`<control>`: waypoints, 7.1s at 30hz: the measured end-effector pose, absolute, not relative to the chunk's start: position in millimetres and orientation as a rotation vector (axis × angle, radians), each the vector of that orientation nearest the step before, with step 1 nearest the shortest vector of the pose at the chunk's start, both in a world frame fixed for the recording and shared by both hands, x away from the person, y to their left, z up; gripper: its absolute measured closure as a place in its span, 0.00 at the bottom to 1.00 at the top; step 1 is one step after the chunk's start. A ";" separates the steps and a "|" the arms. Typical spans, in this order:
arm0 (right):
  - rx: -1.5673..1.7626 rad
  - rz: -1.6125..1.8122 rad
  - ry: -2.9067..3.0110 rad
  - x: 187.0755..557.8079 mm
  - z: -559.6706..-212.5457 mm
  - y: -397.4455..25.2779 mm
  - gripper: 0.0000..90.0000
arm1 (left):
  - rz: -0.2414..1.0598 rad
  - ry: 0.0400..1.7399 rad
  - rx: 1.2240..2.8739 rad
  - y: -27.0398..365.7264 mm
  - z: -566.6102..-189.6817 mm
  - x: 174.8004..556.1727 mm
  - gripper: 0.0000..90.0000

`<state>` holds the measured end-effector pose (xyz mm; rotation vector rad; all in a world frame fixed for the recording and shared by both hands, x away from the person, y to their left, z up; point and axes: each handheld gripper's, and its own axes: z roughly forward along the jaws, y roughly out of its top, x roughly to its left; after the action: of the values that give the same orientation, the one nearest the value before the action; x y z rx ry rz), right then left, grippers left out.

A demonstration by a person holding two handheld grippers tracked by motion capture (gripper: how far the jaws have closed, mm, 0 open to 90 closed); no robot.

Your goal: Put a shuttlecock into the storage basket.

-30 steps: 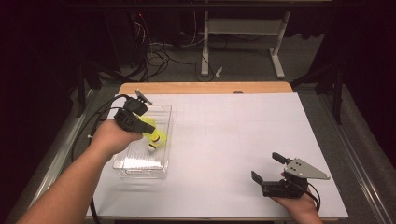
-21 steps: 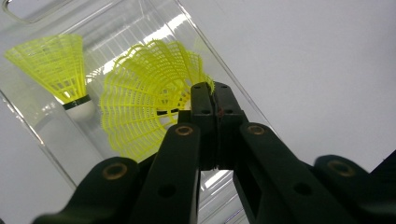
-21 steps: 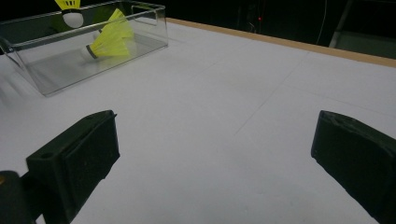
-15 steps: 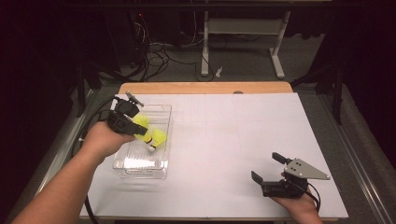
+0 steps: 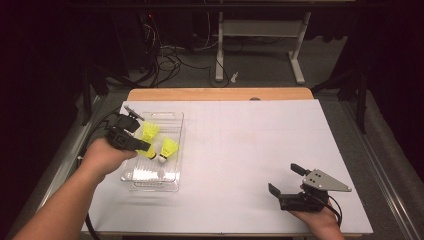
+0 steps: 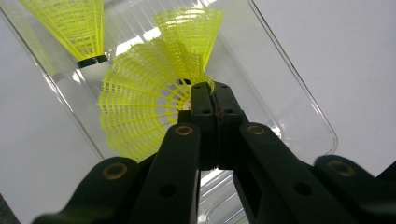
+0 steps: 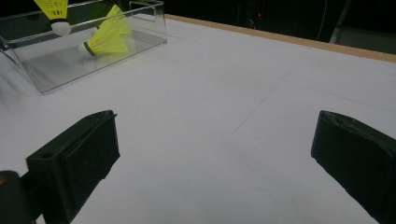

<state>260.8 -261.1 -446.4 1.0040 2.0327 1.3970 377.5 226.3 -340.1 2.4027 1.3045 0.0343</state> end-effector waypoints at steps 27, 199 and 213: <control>1.008 1.405 2.025 259.3 -445.6 -261.1 0.01 | -0.031 1.203 2.483 182.7 -358.4 361.2 1.00; 1.063 1.405 1.979 260.0 -448.3 -265.2 0.01 | 0.307 1.097 1.975 253.5 -418.6 287.8 0.00; 1.092 1.368 1.949 262.7 -452.0 -267.0 0.01 | 0.384 0.946 1.802 270.2 -424.9 270.7 0.00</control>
<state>262.7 -267.0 -452.0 1.0918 1.9494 1.3684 270.7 270.2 -424.9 1.8022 0.9462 0.3843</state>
